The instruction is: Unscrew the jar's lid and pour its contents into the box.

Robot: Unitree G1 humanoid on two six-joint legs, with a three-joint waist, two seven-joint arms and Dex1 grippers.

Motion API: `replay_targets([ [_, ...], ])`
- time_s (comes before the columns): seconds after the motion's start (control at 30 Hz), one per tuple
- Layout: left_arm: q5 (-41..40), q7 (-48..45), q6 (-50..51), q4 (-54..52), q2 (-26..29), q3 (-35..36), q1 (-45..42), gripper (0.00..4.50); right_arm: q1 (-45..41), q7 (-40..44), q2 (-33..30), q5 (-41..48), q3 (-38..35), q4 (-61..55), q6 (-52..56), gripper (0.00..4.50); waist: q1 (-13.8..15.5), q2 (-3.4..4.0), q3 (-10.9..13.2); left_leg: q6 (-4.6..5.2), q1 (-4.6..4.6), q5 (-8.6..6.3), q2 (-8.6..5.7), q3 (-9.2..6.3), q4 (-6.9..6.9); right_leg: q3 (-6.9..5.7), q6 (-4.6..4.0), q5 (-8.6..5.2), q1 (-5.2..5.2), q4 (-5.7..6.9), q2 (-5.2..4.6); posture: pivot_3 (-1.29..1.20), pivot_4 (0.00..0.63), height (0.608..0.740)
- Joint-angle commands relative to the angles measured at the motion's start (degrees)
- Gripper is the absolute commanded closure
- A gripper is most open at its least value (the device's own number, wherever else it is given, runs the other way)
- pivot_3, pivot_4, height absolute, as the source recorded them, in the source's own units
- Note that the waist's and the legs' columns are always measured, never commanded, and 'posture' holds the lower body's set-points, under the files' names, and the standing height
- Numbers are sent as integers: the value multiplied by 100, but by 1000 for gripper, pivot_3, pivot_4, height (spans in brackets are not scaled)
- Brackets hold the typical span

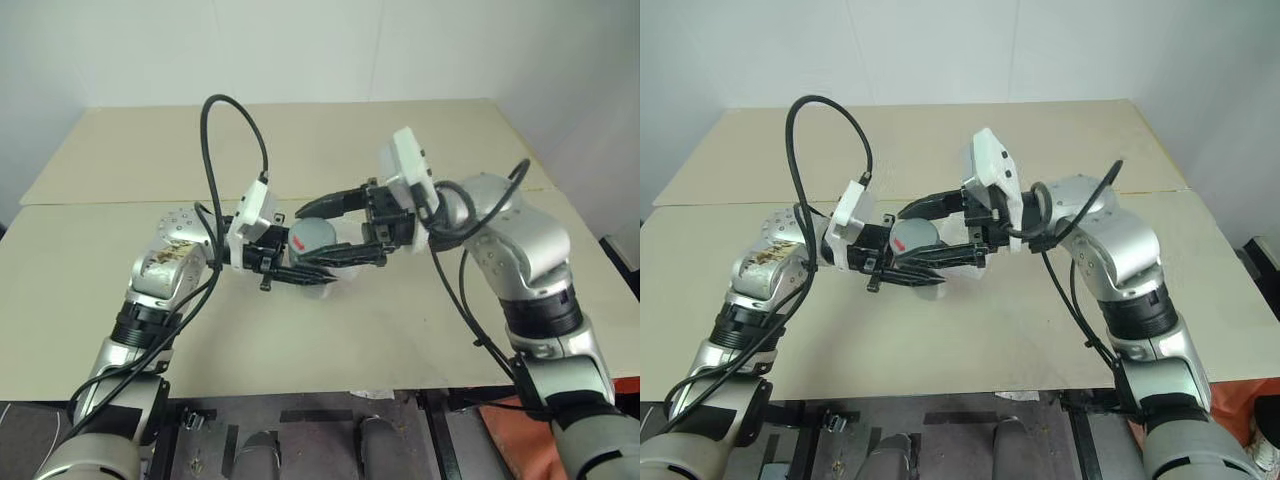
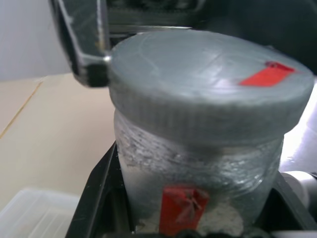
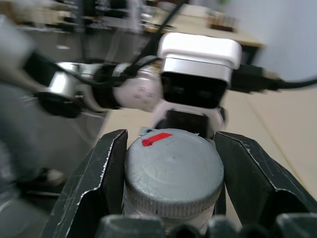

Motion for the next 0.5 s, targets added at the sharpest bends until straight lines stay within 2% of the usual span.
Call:
replay_targets([
  [0.03,-365,-362,-87,-248,149,285,-131,2571,-309,681,31,-297,56,829,-527,1783,-30,0,0,0,0,0,0,-1,0,-1,0,0,0,0,1,0,150,740],
  [0.13,-309,-112,-74,-212,87,345,-127,2571,-380,348,184,-635,82,1060,-773,1783,-71,1,1,0,-2,0,0,-2,1,-1,0,0,-1,0,0,0,150,740],
  [0.2,-338,-8,0,-215,91,388,-71,2571,-290,97,173,-697,26,936,-684,1052,-75,2,1,-1,-4,0,0,-5,1,-2,0,0,-2,2,0,0,150,740],
  [0.3,-274,99,34,-193,147,427,30,2571,-11,-205,72,-624,-206,530,-524,173,-57,2,1,-2,-5,1,-1,-7,1,-4,0,0,-2,4,-1,0,150,740],
  [0.33,-238,141,30,-154,168,447,64,2571,147,-352,-3,-573,-343,317,-448,14,-51,2,2,-2,-5,1,-1,-8,1,-5,0,0,-2,4,0,0,150,740],
  [0.5,-105,446,106,41,216,534,124,2571,767,-1074,-272,-367,-872,-590,39,14,-44,2,2,-2,-7,1,-2,-7,2,-4,0,0,-3,3,-1,0,150,740],
])
